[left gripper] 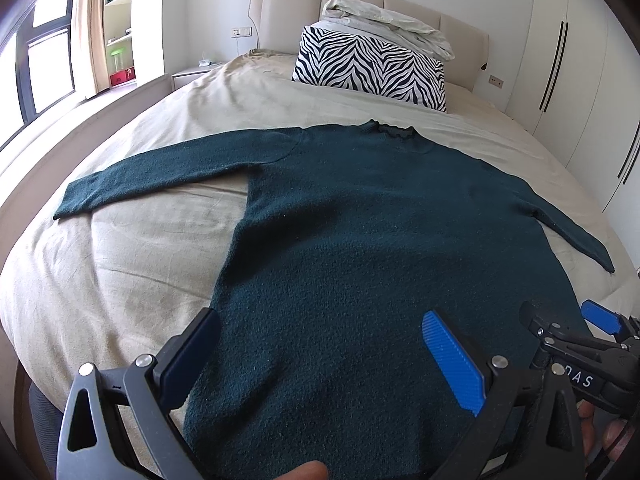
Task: Fold small clothes
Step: 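Grasp the sweater sleeve cuff with the left gripper and lift it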
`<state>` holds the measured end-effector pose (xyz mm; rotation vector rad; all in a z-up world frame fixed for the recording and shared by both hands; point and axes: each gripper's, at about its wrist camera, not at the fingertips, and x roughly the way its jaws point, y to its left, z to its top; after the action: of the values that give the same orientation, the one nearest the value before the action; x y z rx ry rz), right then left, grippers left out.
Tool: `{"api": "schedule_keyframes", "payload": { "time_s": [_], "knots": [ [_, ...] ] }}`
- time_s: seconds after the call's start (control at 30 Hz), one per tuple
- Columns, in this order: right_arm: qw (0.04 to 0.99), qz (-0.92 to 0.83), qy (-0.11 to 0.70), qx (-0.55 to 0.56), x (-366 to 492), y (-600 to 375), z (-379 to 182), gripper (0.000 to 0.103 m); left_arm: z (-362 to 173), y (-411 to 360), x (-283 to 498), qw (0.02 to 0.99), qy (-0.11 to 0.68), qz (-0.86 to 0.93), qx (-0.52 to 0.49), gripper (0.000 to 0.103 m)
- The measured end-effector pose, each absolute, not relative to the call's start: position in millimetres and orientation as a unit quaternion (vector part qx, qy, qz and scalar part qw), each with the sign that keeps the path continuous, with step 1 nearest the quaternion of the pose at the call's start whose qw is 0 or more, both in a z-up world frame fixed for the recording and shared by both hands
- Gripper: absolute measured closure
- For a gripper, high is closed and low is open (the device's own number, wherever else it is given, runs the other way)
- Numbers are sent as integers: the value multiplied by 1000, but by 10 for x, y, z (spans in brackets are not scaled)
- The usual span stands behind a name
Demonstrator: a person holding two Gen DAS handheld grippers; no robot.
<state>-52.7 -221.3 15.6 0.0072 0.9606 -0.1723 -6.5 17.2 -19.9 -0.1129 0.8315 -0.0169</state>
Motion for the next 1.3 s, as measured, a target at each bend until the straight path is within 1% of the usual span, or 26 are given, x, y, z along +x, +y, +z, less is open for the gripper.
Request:
{"api": "schedule_keyframes", "payload": {
  "time_s": [0.17,0.27,0.33,0.43,0.53,0.67,0.77,0.87,0.93,0.97,1.0,1.03,1.3],
  "knots": [
    [889,-56,454,36,-520,-2259,198,0,-218,512,10,902,403,-50,-149,0],
    [908,-23,413,68,-567,-2287,350,0,-173,832,66,901,374,-69,-210,0],
    [920,-4,384,76,-598,-2279,470,0,-152,1056,99,901,357,-49,-243,0],
    [932,18,355,77,-605,-2242,631,0,-107,1318,109,906,346,2,-243,0],
    [936,27,344,66,-572,-2212,738,0,-109,1606,125,893,373,19,-251,0],
    [935,37,343,77,-537,-2222,793,0,-72,2251,41,896,308,84,-309,0],
    [933,39,347,91,-504,-2246,802,0,-259,2868,141,863,291,93,-402,0],
    [929,49,351,107,-463,-2260,797,1,-536,3452,242,809,264,106,-514,2],
    [927,54,353,111,-439,-2249,783,5,-660,3710,378,796,260,119,-533,14],
    [926,57,356,112,-418,-2238,778,7,-727,3820,447,787,265,127,-543,18],
    [925,59,359,114,-394,-2233,768,11,-792,3914,500,777,261,128,-558,24],
    [923,59,362,117,-367,-2236,749,13,-850,3995,554,770,257,125,-570,25],
    [907,55,389,153,-144,-2222,527,14,-1071,4196,868,744,226,175,-604,22]
  ]
}}
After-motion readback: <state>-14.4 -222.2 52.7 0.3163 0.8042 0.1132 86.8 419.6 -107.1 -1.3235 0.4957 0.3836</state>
